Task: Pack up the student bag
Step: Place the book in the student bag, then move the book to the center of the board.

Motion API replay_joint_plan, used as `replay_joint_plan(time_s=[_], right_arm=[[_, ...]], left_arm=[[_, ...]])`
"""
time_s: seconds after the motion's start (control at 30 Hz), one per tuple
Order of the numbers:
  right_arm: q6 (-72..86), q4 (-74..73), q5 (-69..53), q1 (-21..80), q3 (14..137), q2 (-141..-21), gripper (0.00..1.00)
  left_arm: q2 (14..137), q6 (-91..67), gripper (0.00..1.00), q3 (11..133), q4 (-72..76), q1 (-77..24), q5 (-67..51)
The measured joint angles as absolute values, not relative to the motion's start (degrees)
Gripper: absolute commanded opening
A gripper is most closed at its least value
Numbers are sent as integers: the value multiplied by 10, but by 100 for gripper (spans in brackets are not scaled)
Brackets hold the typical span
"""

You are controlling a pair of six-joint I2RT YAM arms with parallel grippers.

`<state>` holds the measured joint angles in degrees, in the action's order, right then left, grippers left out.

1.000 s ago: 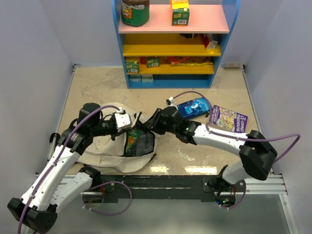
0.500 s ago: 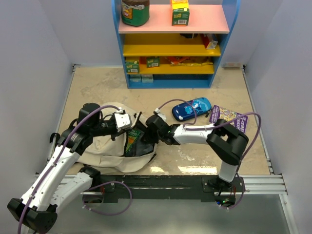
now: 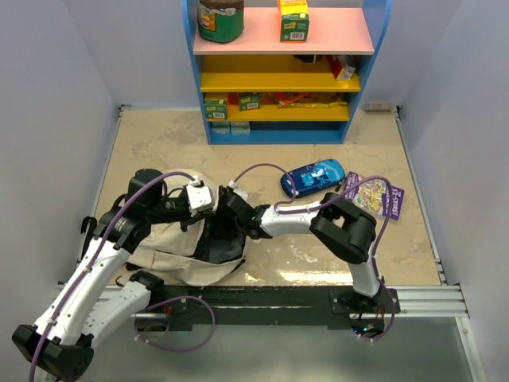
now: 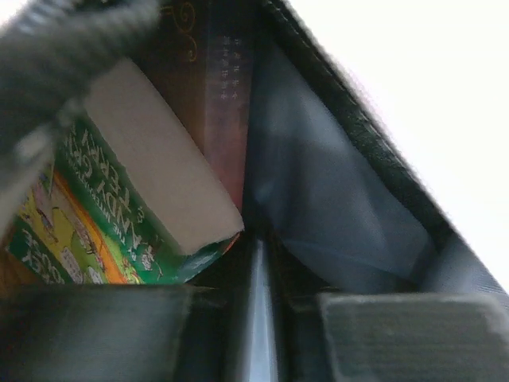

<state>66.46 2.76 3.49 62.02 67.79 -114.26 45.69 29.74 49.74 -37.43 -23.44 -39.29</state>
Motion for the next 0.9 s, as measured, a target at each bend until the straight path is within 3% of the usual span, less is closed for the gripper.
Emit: replay_joint_plan(time_s=[0.03, 0.07, 0.13, 0.33, 0.57, 0.73, 0.9], right_arm=[[660, 23, 39, 620, 677, -1139, 58], [656, 22, 42, 615, 670, -1129, 64], [652, 22, 50, 603, 632, -1082, 75], [625, -25, 85, 507, 547, -871, 89], [580, -163, 138, 317, 574, -781, 91], [549, -213, 147, 91, 573, -809, 91], [533, -256, 174, -7, 598, -879, 89]], left_arm=[[456, 298, 0, 497, -374, -234, -393], [456, 298, 0, 497, -374, -234, -393], [456, 298, 0, 497, -374, -234, -393], [454, 298, 0, 497, -370, -234, -397], [452, 298, 0, 497, -370, -234, -399], [447, 298, 0, 497, -370, -234, -399], [442, 299, 0, 496, -371, -234, -399]])
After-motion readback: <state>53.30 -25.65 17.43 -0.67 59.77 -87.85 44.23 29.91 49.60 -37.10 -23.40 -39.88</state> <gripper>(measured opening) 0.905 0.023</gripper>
